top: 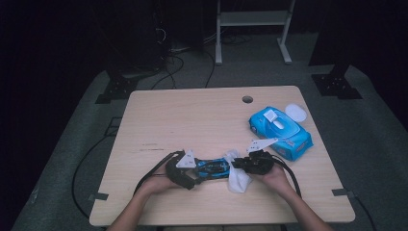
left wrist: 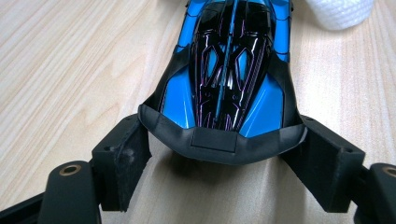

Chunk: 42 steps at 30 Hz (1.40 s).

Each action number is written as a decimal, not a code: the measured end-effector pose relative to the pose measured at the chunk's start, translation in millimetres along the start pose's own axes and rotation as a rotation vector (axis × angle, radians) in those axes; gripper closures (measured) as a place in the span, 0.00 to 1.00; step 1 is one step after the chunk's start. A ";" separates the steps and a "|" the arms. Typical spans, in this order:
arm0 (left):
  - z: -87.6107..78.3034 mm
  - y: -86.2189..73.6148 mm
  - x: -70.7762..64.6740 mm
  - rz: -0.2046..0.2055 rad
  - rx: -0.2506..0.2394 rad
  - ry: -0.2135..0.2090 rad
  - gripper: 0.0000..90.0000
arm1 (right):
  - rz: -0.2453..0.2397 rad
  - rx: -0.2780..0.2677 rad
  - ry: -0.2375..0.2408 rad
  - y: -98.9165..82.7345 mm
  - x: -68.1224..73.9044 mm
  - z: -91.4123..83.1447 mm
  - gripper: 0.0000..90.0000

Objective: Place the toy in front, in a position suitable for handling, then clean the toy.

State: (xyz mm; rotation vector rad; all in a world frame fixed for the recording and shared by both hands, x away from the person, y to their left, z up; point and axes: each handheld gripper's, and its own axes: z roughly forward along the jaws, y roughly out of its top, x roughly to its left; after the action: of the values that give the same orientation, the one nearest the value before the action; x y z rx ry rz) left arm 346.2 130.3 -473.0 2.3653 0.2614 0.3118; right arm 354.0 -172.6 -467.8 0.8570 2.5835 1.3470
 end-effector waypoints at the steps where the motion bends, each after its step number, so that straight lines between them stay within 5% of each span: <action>1: 0.1 -0.1 0.2 0.000 -0.001 -0.001 0.26 | -0.002 -0.001 0.002 0.4 1.0 0.2 0.90; 9: 0.7 -0.3 0.3 -0.012 -0.009 -0.001 0.26 | -0.067 0.026 0.037 12.9 18.0 9.0 0.90; 13: 0.8 0.9 0.3 -0.006 -0.001 0.001 0.27 | -0.035 0.007 0.042 8.5 14.6 8.0 0.91; 16: 0.9 1.4 0.3 -0.008 0.003 0.001 0.27 | -0.061 -0.002 0.058 10.2 22.0 8.8 0.91; 26: 0.9 1.3 0.1 -0.014 0.001 0.001 0.27 | -0.216 0.046 0.133 48.2 66.4 58.9 0.92; 36: 1.0 1.7 -0.2 -0.014 0.002 0.003 0.27 | -0.173 0.053 0.072 39.2 46.2 31.7 0.92; 42: 1.1 2.3 -0.8 -0.014 0.005 0.006 0.27 | -0.198 0.069 0.114 46.7 58.5 48.9 0.92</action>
State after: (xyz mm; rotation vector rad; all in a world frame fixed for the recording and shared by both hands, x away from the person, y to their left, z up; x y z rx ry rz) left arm 346.0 127.8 -472.4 2.3669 0.2814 0.3128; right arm 341.8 -85.6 -451.3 0.5301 2.7294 1.2930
